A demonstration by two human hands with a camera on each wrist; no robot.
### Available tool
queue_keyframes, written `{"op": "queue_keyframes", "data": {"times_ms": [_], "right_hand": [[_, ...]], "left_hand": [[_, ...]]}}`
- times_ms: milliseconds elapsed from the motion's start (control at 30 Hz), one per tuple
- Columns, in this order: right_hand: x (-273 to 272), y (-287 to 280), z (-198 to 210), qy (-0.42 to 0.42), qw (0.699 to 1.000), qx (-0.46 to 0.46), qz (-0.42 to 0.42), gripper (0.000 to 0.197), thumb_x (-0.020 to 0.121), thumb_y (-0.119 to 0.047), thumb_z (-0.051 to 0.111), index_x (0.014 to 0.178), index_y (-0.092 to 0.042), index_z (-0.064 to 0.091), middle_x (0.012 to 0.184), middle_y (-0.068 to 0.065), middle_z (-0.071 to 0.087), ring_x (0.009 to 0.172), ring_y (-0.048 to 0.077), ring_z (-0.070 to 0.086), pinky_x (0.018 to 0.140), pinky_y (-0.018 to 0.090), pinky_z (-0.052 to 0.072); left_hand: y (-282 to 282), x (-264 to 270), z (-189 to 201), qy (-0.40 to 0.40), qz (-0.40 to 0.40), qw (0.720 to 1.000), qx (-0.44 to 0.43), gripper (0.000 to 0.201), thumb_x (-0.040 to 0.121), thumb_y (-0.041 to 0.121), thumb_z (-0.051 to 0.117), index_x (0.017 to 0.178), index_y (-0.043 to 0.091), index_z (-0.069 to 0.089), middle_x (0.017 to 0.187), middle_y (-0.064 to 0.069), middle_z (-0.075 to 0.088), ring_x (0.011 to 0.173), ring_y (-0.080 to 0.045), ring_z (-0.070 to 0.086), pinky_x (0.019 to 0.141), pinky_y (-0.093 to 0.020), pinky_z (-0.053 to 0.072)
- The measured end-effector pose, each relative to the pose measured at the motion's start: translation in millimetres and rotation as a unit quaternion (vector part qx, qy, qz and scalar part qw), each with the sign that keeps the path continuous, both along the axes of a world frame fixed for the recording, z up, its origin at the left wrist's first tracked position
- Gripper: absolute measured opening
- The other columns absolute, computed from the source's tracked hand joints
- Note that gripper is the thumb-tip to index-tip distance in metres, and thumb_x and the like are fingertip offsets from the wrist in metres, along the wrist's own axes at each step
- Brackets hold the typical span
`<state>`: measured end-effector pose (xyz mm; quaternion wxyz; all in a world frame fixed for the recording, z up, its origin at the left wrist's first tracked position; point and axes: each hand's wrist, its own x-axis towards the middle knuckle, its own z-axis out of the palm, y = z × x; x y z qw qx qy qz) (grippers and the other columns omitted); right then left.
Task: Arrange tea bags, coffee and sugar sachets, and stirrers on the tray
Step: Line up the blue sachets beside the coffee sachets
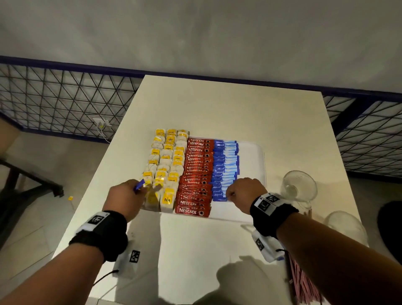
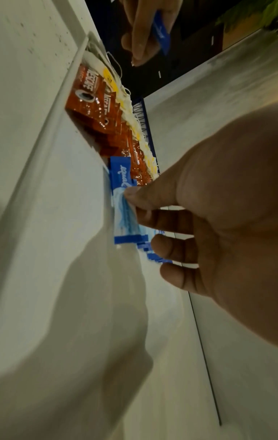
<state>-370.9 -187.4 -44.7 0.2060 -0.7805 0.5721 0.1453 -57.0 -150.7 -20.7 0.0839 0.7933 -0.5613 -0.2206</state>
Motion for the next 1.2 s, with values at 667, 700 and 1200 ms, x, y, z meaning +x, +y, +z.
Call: {"op": "queue_keyframes", "data": {"times_ms": [667, 700, 1200], "right_hand": [[9, -8, -10, 0.038, 0.998, -0.040, 0.027, 0.017, 0.090, -0.022, 0.048, 0.089, -0.035, 0.059, 0.101, -0.008, 0.064, 0.093, 0.018, 0.057, 0.074, 0.030, 0.036], [9, -8, -10, 0.037, 0.998, -0.042, 0.027, 0.017, 0.090, -0.022, 0.048, 0.087, -0.035, 0.058, 0.100, -0.008, 0.064, 0.092, 0.018, 0.057, 0.073, 0.029, 0.035], [16, 4, 20, -0.301, 0.948, -0.002, -0.105, 0.008, 0.092, -0.035, 0.059, 0.098, -0.032, 0.063, 0.094, -0.012, 0.064, 0.087, 0.005, 0.061, 0.083, 0.030, 0.050]], "left_hand": [[-4, 26, -26, -0.033, 0.058, 0.997, 0.036, 0.026, 0.095, 0.029, 0.051, 0.079, 0.011, 0.059, 0.075, -0.010, 0.060, 0.073, -0.029, 0.052, 0.069, -0.030, 0.036], [-4, 26, -27, -0.033, 0.057, 0.997, 0.036, 0.027, 0.096, 0.030, 0.051, 0.078, 0.011, 0.058, 0.073, -0.010, 0.060, 0.073, -0.029, 0.052, 0.069, -0.030, 0.036], [9, -50, 21, 0.481, 0.007, 0.869, 0.115, 0.019, 0.101, 0.009, 0.044, 0.099, 0.006, 0.063, 0.077, -0.007, 0.056, 0.050, -0.016, 0.044, 0.048, -0.027, 0.035]]}}
